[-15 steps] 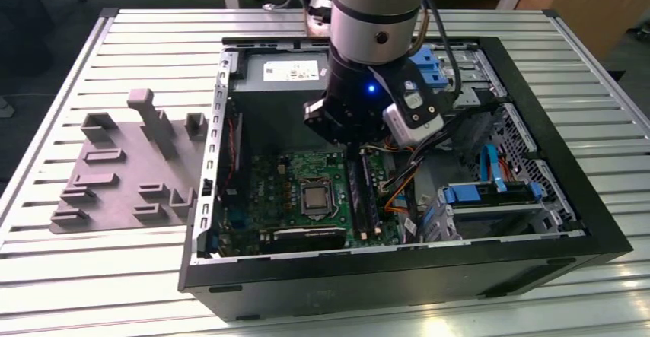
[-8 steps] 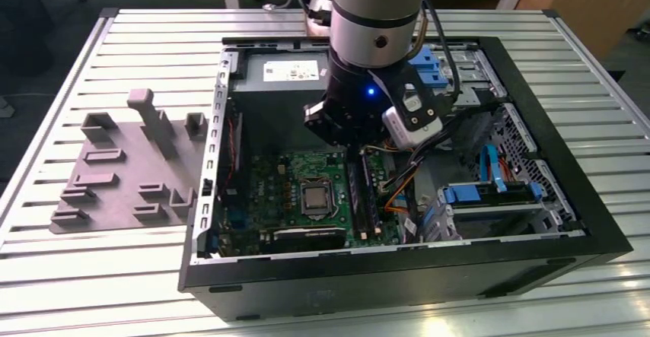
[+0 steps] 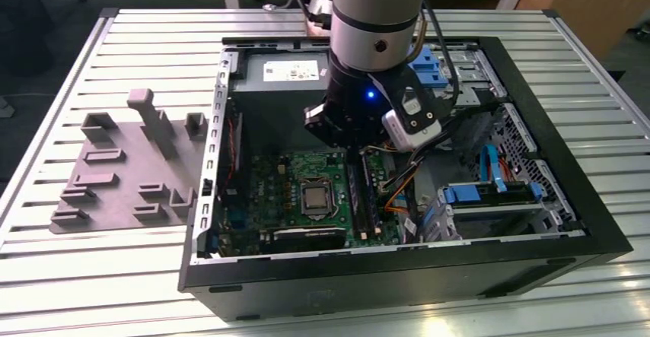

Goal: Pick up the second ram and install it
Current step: 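Insert the second ram into the second slot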

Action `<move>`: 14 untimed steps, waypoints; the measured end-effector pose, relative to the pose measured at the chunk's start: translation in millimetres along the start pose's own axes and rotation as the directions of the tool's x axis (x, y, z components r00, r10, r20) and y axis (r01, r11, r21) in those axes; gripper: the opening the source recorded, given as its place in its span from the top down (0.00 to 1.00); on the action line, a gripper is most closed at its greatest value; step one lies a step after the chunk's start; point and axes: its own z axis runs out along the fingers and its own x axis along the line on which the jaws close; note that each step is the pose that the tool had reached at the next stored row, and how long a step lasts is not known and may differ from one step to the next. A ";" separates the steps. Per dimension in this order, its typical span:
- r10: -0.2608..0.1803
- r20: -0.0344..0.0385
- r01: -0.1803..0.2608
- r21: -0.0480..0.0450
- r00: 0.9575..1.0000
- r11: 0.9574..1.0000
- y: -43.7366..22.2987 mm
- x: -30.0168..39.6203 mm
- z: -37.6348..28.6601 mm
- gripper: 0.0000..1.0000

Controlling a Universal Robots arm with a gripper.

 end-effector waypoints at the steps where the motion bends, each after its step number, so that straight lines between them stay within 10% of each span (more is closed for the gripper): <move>1: 0.000 0.000 0.000 0.000 1.000 1.000 0.0 -0.1 0.3 0.89; 14: 0.000 0.000 0.000 0.000 1.000 1.000 0.1 -3.0 3.5 0.89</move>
